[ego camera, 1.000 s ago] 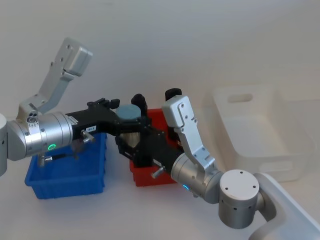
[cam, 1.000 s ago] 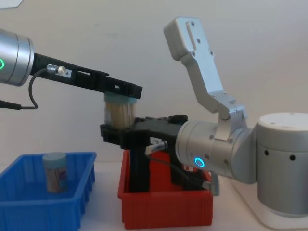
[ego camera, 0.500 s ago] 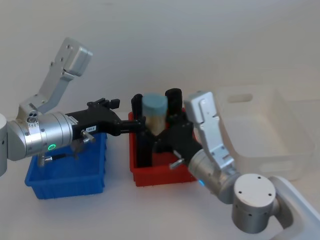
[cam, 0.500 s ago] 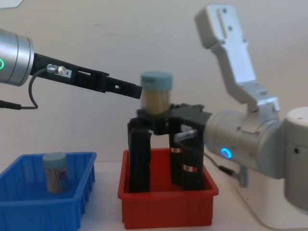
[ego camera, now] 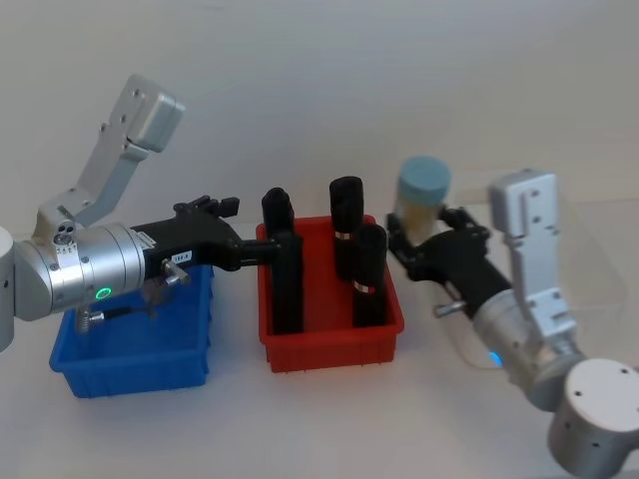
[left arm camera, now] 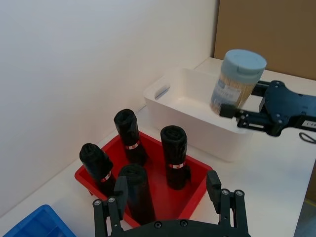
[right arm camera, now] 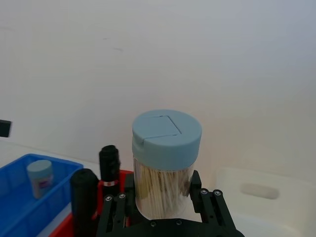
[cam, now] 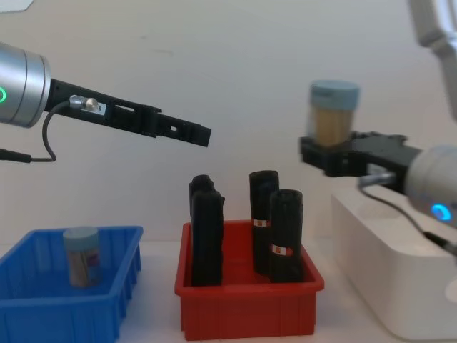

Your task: Pick the cotton swabs from the blue box and place them into the white box.

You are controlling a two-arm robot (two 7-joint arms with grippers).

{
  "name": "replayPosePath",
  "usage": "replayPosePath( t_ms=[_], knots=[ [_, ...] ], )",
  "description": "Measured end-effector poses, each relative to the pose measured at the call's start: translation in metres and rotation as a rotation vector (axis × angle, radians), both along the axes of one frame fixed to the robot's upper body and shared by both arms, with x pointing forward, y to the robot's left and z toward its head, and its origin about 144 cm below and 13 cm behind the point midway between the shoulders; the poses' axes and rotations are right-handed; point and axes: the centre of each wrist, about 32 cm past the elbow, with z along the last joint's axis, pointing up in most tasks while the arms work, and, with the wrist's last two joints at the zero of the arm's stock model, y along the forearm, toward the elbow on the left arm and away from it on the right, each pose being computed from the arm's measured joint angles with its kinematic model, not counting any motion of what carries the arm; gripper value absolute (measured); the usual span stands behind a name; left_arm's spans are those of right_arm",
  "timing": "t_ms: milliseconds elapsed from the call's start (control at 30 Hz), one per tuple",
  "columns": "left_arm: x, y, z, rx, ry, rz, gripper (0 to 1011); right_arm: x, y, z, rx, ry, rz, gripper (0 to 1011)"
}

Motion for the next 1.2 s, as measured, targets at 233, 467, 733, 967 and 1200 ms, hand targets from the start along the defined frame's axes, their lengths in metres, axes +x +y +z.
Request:
replayPosePath(
  t_ms=[233, 467, 733, 967, 1200],
  knots=[
    [0.000, 0.000, 0.000, 0.000, 0.000, 0.000, 1004, -0.002, -0.029, -0.002, 0.016, 0.016, -0.099, 639],
    [0.000, 0.000, 0.000, 0.000, 0.000, 0.000, 1004, 0.005, -0.053, -0.009, 0.019, 0.056, -0.172, 639],
    [0.000, 0.000, 0.000, 0.000, 0.000, 0.000, 1004, 0.021, -0.070, -0.017, 0.012, 0.105, -0.205, 639],
    [0.000, 0.000, 0.000, 0.000, 0.000, 0.000, 1004, 0.033, -0.076, -0.022, 0.009, 0.140, -0.194, 639],
    [0.000, 0.000, 0.000, 0.000, 0.000, 0.000, 1004, 0.047, -0.079, -0.031, 0.008, 0.190, -0.178, 639]
  ],
)
